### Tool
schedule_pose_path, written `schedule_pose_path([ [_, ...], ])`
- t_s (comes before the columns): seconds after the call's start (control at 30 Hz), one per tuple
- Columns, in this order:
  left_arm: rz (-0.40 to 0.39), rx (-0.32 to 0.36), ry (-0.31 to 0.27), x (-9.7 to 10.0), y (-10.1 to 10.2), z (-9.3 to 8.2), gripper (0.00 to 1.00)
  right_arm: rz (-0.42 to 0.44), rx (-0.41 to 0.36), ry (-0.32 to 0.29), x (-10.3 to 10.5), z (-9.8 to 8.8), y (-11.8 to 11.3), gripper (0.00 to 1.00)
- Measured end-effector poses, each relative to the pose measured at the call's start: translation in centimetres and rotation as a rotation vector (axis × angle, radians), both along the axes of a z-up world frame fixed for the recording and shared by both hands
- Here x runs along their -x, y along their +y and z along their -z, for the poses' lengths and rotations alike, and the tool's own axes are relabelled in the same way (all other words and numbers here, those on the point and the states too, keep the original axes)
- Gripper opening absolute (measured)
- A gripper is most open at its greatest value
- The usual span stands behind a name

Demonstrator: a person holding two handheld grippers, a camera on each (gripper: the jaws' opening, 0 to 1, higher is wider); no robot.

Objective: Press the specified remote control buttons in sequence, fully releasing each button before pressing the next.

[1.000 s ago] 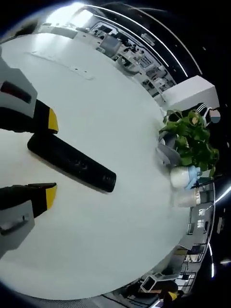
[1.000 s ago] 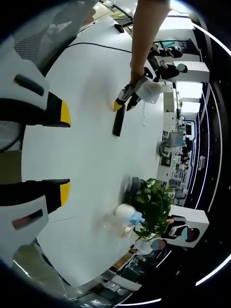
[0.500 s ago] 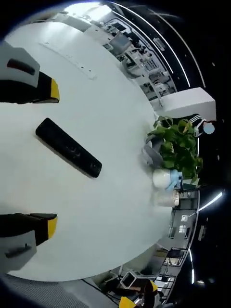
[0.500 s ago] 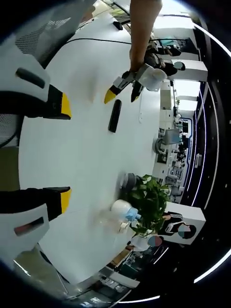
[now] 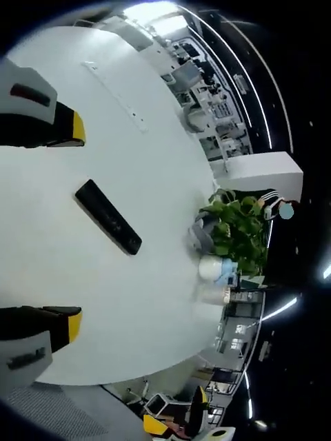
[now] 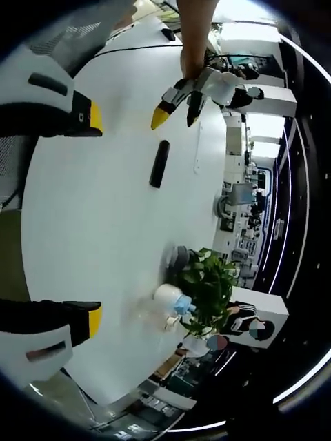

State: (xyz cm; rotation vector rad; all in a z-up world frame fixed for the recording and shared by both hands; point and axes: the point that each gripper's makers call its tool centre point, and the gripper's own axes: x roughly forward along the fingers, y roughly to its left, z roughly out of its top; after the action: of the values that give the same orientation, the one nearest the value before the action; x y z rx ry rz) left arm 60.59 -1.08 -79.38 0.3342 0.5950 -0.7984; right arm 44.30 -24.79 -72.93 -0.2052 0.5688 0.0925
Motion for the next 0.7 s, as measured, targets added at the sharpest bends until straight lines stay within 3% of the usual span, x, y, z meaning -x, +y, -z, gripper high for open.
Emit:
schedule_pose_path([
  [0.1,-0.007,0.013,-0.016,0.6,0.8,-1.0,1.00,-0.005,0.009,-0.025,-0.1,-0.4,0.1,1.00],
  [0.3,-0.007,0.035,-0.039,2.1,1.8,-2.6,1.00,-0.011,0.011,-0.018,-0.1,-0.3,0.2,1.00],
  [0.7,-0.151,0.183,-0.137,5.4,5.2,-8.1,1.00,-0.009,-0.012,-0.065,-0.1,-1.2,0.2,1.00],
])
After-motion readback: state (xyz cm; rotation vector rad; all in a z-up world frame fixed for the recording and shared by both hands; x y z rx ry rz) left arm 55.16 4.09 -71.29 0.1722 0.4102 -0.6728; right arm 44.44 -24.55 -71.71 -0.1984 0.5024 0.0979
